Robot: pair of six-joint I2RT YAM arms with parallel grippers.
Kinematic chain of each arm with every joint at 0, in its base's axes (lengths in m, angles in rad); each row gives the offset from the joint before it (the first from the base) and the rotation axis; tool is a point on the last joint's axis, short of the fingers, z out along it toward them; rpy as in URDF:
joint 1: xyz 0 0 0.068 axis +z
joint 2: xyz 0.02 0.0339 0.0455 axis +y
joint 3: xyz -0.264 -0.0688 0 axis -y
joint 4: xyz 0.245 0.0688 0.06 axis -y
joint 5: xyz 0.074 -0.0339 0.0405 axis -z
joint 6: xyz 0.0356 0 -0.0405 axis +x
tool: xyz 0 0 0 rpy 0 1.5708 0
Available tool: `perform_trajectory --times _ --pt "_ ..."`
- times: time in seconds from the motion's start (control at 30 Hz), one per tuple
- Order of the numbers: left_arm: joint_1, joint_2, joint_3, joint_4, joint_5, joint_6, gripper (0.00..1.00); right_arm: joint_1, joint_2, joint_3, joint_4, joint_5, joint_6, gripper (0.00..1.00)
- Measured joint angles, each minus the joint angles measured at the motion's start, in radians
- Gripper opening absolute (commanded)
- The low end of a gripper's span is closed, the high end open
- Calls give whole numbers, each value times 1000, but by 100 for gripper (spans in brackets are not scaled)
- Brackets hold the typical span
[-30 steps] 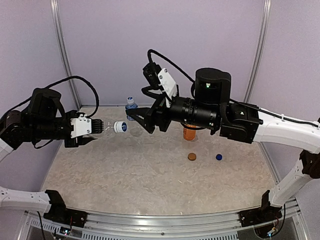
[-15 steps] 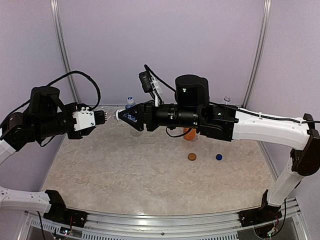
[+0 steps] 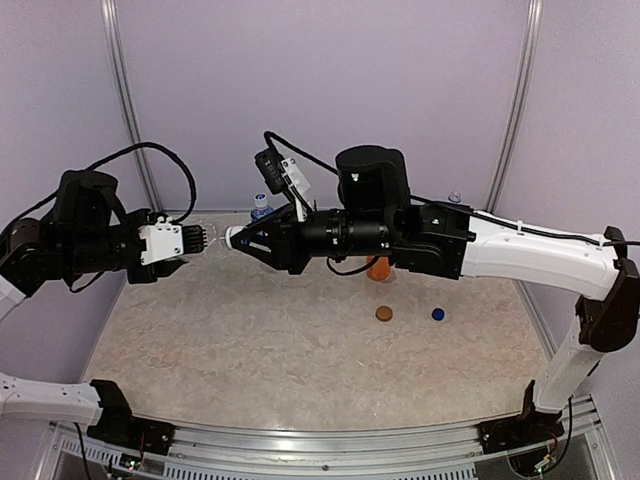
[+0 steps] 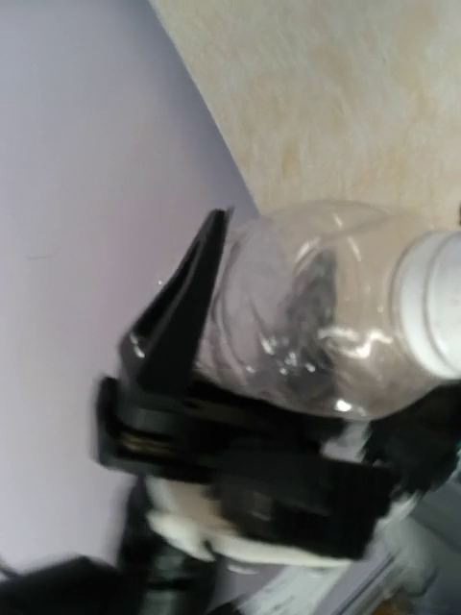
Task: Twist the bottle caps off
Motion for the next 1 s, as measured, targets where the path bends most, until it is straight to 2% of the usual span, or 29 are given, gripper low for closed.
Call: perform_trajectory --times 0.13,0.33,0.5,0.63,0.8,0.9,1.0 --pt "6 9 85 -219 137 -33 22 112 -17 16 -100 138 -332 0" --pt "-4 24 148 -478 385 -39 19 368 -35 -26 -123 553 -1005 0" --pt "-8 60 150 -527 426 -32 18 456 -29 -153 70 822 -1620 0" --pt "-5 76 150 -530 415 -41 18 467 -18 -265 314 915 -2057 0" --pt "-4 62 150 -528 421 -43 18 483 -5 -282 406 945 -2283 0" --pt "-3 59 150 -531 425 -42 18 488 -5 -278 391 940 -2286 0" --pt "-1 58 147 -546 429 -42 17 488 -5 -252 325 916 -2214 0"
